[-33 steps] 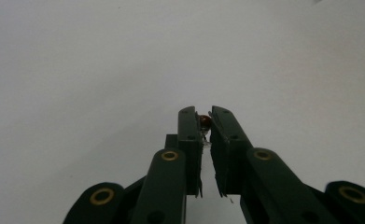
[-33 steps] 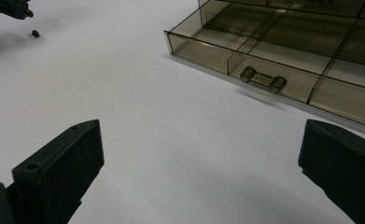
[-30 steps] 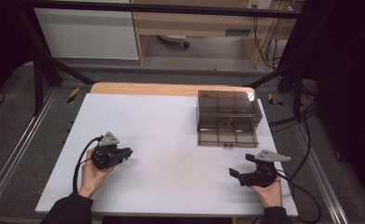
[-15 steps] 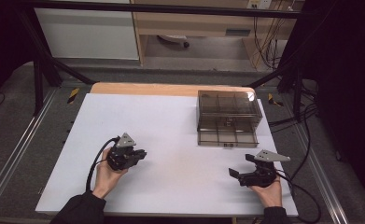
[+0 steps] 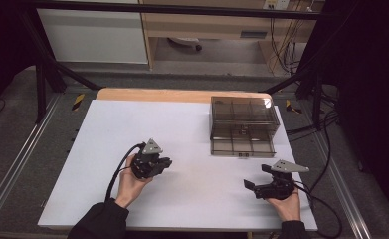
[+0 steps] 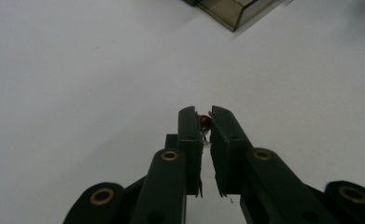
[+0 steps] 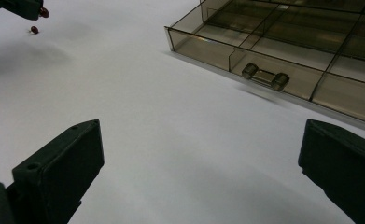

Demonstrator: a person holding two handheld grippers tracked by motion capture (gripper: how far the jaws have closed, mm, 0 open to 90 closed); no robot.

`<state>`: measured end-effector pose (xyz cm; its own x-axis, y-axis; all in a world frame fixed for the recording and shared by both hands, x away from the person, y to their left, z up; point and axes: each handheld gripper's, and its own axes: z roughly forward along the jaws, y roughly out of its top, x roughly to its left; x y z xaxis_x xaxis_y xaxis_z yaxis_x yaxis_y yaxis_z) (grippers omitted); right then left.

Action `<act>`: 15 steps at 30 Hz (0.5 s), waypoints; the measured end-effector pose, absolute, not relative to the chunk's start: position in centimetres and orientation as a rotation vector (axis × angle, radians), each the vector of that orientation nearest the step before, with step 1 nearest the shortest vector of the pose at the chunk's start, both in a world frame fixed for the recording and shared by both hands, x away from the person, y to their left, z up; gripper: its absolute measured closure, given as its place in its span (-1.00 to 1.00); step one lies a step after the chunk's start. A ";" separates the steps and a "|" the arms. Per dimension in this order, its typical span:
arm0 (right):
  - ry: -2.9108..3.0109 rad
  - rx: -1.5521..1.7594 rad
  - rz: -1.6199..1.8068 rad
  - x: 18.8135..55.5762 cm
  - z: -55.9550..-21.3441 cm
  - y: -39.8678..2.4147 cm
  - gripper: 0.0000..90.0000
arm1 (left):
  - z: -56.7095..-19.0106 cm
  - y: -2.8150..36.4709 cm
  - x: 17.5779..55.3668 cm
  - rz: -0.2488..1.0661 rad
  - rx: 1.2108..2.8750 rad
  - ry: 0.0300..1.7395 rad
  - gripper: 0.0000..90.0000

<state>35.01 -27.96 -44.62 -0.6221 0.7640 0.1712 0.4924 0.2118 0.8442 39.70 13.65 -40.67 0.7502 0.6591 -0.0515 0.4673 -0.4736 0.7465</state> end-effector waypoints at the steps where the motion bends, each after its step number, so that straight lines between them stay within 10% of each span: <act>1: 2.208 1.184 1.369 35.0 -44.6 -28.0 -0.99 | -40.6 13.4 39.8 0.307 2.154 0.843 0.83; 15: 2.213 1.182 1.363 35.0 -44.6 -27.9 -0.99 | -40.2 9.7 40.9 0.299 2.158 0.825 0.83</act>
